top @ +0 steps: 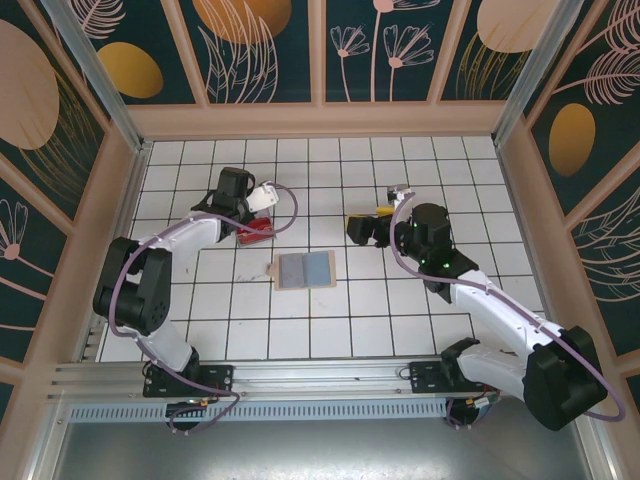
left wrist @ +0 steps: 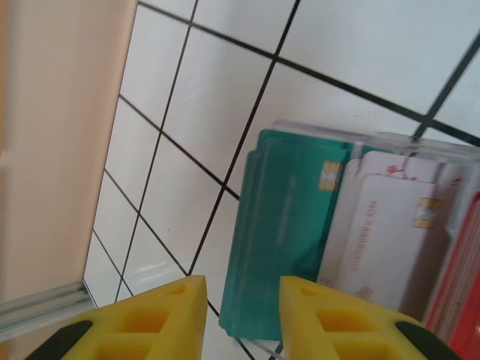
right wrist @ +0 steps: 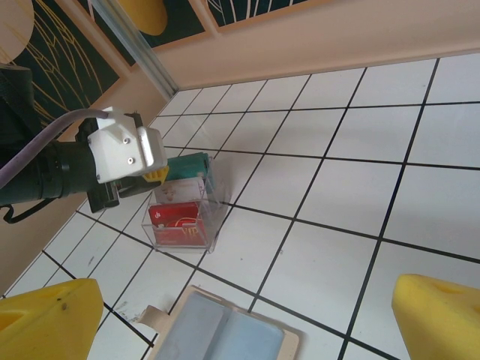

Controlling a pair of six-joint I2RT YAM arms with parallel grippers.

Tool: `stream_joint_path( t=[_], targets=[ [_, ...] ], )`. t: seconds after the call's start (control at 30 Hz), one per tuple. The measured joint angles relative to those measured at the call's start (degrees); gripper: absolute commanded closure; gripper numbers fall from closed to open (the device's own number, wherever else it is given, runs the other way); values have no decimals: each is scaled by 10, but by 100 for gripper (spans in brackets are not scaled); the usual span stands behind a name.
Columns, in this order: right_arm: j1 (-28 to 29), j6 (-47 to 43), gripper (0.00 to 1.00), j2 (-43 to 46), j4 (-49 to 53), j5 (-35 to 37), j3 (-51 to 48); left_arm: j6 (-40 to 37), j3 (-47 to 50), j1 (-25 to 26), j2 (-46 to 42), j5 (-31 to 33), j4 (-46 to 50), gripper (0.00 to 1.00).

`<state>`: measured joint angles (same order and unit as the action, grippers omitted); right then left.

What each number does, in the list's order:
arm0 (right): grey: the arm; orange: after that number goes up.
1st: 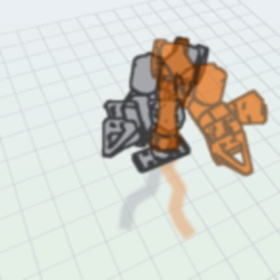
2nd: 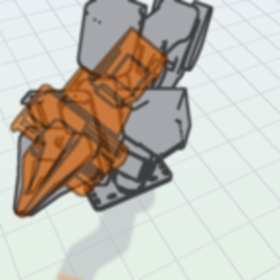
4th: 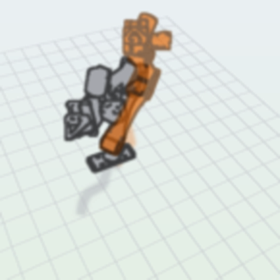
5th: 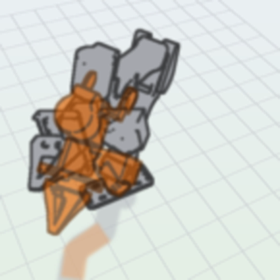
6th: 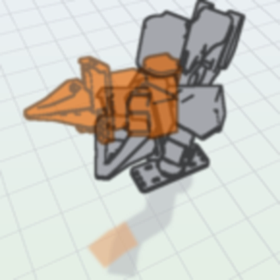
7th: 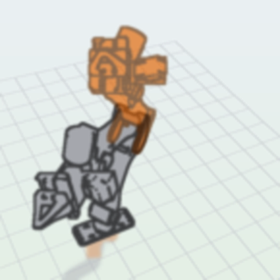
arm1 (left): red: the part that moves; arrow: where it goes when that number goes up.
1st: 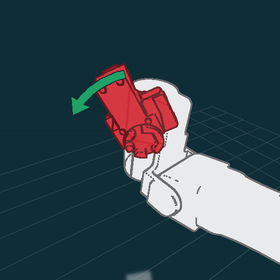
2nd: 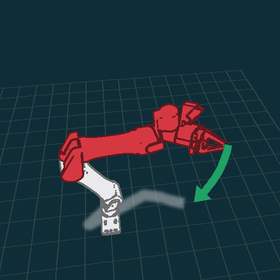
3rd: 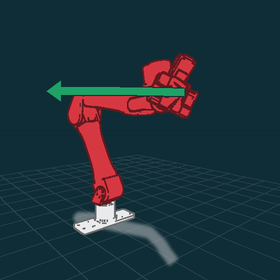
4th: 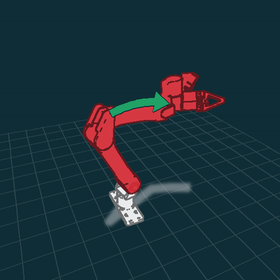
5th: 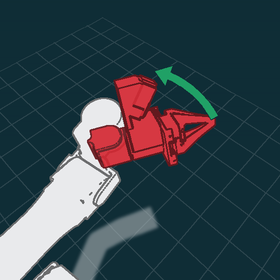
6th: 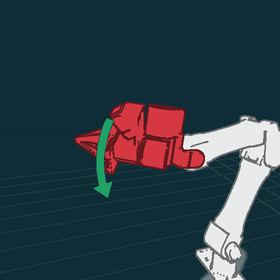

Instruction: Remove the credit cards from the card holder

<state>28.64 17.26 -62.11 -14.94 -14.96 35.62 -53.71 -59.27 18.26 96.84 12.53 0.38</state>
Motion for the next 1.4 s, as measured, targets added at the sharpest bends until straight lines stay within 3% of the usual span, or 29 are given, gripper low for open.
stream_joint_path(
  t=[0.23,0.3,0.4,0.53,0.6,0.73,0.87,0.93,1.07,1.4],
  targets=[
    [-1,11,1,-3,0,-1,0,36,-14,-7,0,-11,-4,51],
    [-1,16,1,-12,5,-2,5,64,-25,-6,-3,-21,-1,38],
    [-2,24,1,-35,20,-11,25,123,-48,-6,-16,-33,8,27],
    [-2,32,6,-81,50,-23,63,224,-91,-6,-41,-33,31,30],
    [-2,39,13,-110,69,-31,83,292,-118,-6,-52,-25,53,34],
    [2,55,38,-171,99,-49,112,430,-170,-6,-64,-9,119,46],
    [13,73,78,-217,114,-62,115,549,-179,-6,-83,-19,189,52],
    [21,82,91,-233,119,-64,114,600,-162,-6,-100,-36,208,55],
    [43,101,100,-259,123,-61,114,692,-96,-6,-151,-88,224,59],
    [94,144,100,-332,125,-43,113,888,113,9,-265,-219,167,57]
  ],
)
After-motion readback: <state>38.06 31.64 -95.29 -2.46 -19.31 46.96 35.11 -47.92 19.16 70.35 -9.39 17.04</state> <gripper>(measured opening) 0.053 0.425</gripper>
